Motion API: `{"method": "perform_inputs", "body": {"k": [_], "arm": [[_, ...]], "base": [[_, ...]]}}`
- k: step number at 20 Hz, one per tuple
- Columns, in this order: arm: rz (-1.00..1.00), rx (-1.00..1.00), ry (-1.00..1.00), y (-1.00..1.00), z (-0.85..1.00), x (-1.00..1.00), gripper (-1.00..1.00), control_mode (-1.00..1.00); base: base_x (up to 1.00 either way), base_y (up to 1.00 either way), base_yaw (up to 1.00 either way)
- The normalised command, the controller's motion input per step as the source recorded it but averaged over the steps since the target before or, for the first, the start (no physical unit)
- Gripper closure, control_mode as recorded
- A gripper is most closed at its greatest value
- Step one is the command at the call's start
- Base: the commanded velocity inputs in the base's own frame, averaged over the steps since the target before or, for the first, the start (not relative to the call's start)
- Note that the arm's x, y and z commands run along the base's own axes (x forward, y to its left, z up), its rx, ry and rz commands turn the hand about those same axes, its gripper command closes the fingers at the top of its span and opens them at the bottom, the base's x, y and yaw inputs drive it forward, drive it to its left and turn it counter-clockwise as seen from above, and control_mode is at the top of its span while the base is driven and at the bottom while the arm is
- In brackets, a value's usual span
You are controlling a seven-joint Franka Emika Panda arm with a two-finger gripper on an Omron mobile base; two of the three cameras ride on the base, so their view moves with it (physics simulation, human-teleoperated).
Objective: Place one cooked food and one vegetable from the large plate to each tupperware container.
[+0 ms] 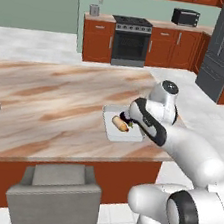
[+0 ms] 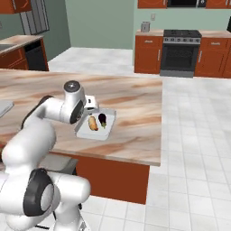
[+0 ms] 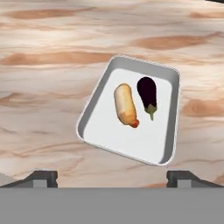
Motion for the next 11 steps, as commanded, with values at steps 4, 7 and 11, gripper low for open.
{"method": "perform_inputs", "body": {"k": [4,7,11], "arm": [[-0.01,0.01,0.0,0.07,1.0,-0.97,-1.0,-1.0],[-0.03,0.07,0.0,0.0,1.0,-1.0,-1.0,-1.0],[-0.06,0.03,-0.07,0.0,0.8,-1.0,-1.0,-1.0]], "base": [[0.0,0.0,0.0],[0.0,0.0,0.0],[0.0,0.0,0.0]]}}
